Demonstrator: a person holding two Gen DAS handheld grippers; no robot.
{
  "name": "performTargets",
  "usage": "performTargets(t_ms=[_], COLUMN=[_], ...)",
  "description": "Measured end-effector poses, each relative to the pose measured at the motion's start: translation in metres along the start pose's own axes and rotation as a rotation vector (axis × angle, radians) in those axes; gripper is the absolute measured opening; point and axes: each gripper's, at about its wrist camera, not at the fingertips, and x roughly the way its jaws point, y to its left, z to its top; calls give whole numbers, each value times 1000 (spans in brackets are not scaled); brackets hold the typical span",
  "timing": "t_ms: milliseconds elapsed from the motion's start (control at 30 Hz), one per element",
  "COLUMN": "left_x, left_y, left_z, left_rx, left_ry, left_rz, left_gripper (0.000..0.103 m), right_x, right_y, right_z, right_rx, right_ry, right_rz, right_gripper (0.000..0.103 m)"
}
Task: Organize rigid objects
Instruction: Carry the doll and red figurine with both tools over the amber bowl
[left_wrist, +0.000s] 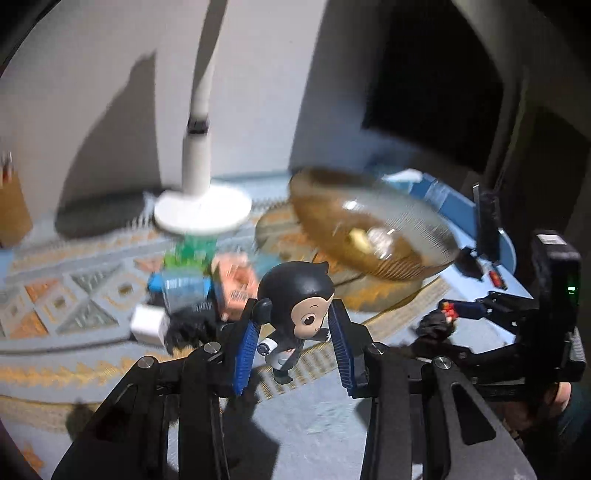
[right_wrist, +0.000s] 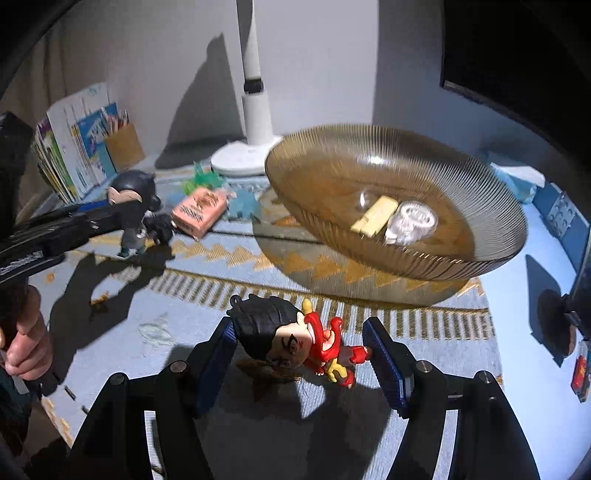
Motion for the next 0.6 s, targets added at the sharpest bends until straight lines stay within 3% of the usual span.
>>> performTargets(t_ms=[100,233,333,600], left_x=[-13,-8,-2,3], left_y=[-8,5,11,10], left_z=[12,33,49,85], left_rx=[-6,-161,-227,-294], left_ry=[-12,79,136,177], left_rz=[-78,-334,-449,-549], left_gripper=[34,34,34,34], right_x=[-14,-42,-67,-97], right_y=[-2,-13,-24,-57], right_z=[5,17,25,47], right_rx=[23,73,114,182], right_ry=[-35,-103,-162,-264], right_rz=[1,7,15,-52], right_gripper=[69,69,69,69])
